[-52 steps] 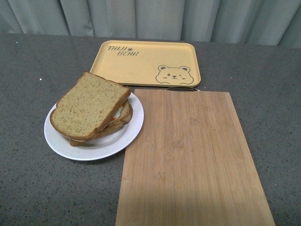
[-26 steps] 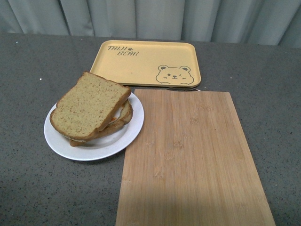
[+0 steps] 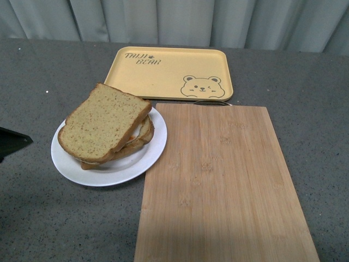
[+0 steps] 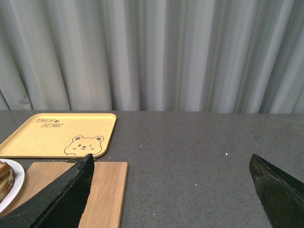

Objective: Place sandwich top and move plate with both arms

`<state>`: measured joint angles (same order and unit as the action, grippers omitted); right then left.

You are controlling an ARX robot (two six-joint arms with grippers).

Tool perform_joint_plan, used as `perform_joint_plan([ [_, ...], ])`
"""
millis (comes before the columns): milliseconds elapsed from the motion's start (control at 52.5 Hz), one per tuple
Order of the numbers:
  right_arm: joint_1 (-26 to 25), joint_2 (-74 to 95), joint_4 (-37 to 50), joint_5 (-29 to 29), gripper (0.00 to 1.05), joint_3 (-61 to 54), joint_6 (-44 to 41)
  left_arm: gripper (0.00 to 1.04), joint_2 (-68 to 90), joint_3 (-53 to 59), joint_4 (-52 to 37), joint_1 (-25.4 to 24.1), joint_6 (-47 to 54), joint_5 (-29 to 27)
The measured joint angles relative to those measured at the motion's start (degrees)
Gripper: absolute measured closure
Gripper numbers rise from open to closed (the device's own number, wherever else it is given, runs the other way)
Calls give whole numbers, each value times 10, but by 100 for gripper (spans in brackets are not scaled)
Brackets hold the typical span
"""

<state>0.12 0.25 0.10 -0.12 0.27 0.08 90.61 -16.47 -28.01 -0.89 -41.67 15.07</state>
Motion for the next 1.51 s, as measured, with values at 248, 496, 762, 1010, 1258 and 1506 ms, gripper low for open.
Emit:
perform_joint_plan([
  [248,0,0,0,0,9,0,0,7,99,-40,-22,11,1,14],
  [496,0,0,0,0,9,0,0,10,169,-86,-13,19,-2,5],
  [762,0,0,0,0,9,0,0,50,210,-115,-17,17,-26,17],
  [1010,0,0,0,0,9,0,0,89,245,-148,-46,4,-78,54],
  [1258,0,0,0,0,9,0,0,100,252,-159,-63,-11,-111,90],
  [1506,0,0,0,0,9,0,0,101,248,-137,-129,-25,-149,134],
])
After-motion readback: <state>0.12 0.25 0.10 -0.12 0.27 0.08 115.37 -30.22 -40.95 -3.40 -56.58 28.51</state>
